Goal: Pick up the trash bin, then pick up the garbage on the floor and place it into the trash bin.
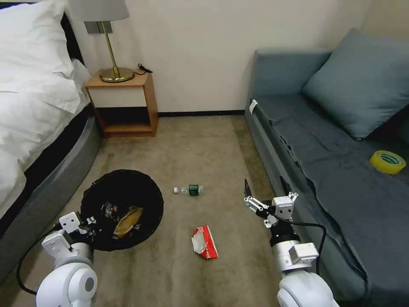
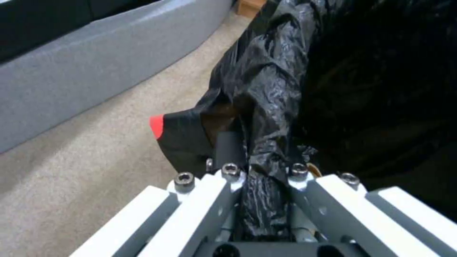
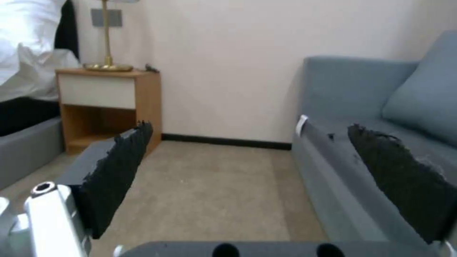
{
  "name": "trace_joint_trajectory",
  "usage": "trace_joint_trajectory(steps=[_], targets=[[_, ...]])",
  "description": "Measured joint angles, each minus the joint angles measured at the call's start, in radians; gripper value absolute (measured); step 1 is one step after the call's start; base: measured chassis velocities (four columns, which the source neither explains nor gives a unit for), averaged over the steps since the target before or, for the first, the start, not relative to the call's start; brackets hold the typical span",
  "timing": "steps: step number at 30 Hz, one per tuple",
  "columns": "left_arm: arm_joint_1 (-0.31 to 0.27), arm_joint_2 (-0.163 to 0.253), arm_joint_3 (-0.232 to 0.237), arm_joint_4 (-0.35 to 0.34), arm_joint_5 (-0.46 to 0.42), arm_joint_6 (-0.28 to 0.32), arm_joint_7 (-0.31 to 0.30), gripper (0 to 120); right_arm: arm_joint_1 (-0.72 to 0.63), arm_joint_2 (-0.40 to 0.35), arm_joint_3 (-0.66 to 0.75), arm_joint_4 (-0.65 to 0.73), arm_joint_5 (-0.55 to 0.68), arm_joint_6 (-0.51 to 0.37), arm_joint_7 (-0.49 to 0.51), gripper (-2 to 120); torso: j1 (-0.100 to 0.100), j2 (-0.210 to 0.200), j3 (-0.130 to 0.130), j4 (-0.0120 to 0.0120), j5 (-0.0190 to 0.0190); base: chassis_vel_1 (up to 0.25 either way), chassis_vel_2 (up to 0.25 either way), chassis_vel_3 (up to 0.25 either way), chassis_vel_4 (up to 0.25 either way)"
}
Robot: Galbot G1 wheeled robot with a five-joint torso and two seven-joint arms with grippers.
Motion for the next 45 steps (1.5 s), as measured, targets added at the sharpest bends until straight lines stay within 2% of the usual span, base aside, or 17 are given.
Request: trace_joint_trajectory(steps=[14,17,19,22,23,26,32,33,35,37,38,41,43,45], targets=[[0.005,-0.013,-0.008,-0.004,0.003,-0.003,-0.001,3,0.05,-0.052,-0.056,-0.046,0.054,-0.034,-0.003,100,0.0,0.0,0.0,-0.0001,0.0,-0.018,0.02,0.016,-0.017],[0.007,-0.014,-0.013,-0.013,0.005,-0.003,-0.001,3,0.111,-0.094,-0.104,-0.07,0.205,-0.064,0.021,100,0.0,0.0,0.0,-0.0001,-0.0001,-0.05,0.057,0.034,-0.049],[0.008,-0.015,-0.014,-0.016,0.006,-0.003,-0.001,3,0.134,-0.106,-0.122,-0.076,0.25,-0.075,0.029,100,0.0,0.0,0.0,-0.0001,0.0001,-0.017,0.03,0.0,-0.018],[0.013,-0.021,-0.014,-0.029,0.008,-0.003,-0.001,3,0.274,-0.17,-0.237,-0.098,0.432,-0.161,0.099,100,0.0,0.0,0.0,-0.0003,-0.0002,0.0,0.0,0.0,0.0],[0.013,-0.021,-0.014,-0.029,0.008,-0.003,-0.001,3,0.274,-0.17,-0.237,-0.098,0.432,-0.161,0.099,100,0.0,0.0,0.0,-0.0003,-0.0002,0.0,0.0,0.0,0.0],[0.02,-0.029,-0.015,-0.036,0.014,-0.004,0.0,3,0.473,-0.206,-0.416,-0.166,0.626,-0.223,0.183,100,0.0,0.0,0.0,0.0002,-0.0001,0.0,0.0,0.0,0.0],[0.028,-0.035,-0.019,-0.037,0.021,-0.011,0.0,3,0.757,-0.196,-0.673,-0.315,0.878,-0.32,0.276,100,0.0,0.0,0.0,0.0001,-0.0002,0.0,0.0,0.0,0.0],[0.028,-0.035,-0.019,-0.037,0.021,-0.011,0.0,3,0.757,-0.196,-0.673,-0.315,0.878,-0.32,0.276,100,0.0,0.0,0.0,0.0001,-0.0002,0.0,0.0,0.0,0.0],[0.031,-0.035,-0.023,-0.037,0.022,-0.013,0.0,3,0.845,-0.19,-0.765,-0.362,0.936,-0.348,0.296,100,0.0,0.0,0.0,0.0002,-0.0001,0.0,0.0,0.0,0.0],[0.034,-0.035,-0.026,-0.037,0.022,-0.019,0.001,3,0.929,-0.186,-0.855,-0.413,1.002,-0.386,0.299,100,0.0,0.0,0.0,0.0,-0.0002,0.0,0.0,0.0,0.0],[0.034,-0.035,-0.026,-0.037,0.022,-0.019,0.001,3,0.929,-0.186,-0.855,-0.413,1.002,-0.386,0.299,100,0.0,0.0,0.0,0.0,-0.0002,0.0,0.0,0.0,0.0],[0.04,-0.037,-0.032,-0.034,0.022,-0.027,0.002,3,1.025,-0.171,-0.955,-0.491,1.154,-0.476,0.305,100,0.0,0.0,0.0,0.0,-0.0002,0.0,0.0,0.0,0.0],[0.044,-0.038,-0.036,-0.033,0.022,-0.031,0.004,3,1.083,-0.159,-1.025,-0.568,1.187,-0.514,0.277,100,0.0,0.0,0.0,0.0001,-0.0001,0.0,0.0,0.0,0.0],[0.044,-0.038,-0.037,-0.032,0.022,-0.032,0.004,3,1.097,-0.155,-1.042,-0.589,1.19,-0.52,0.267,100,0.0,0.0,0.0,0.0,-0.0002,0.0,0.0,0.0,0.0]])
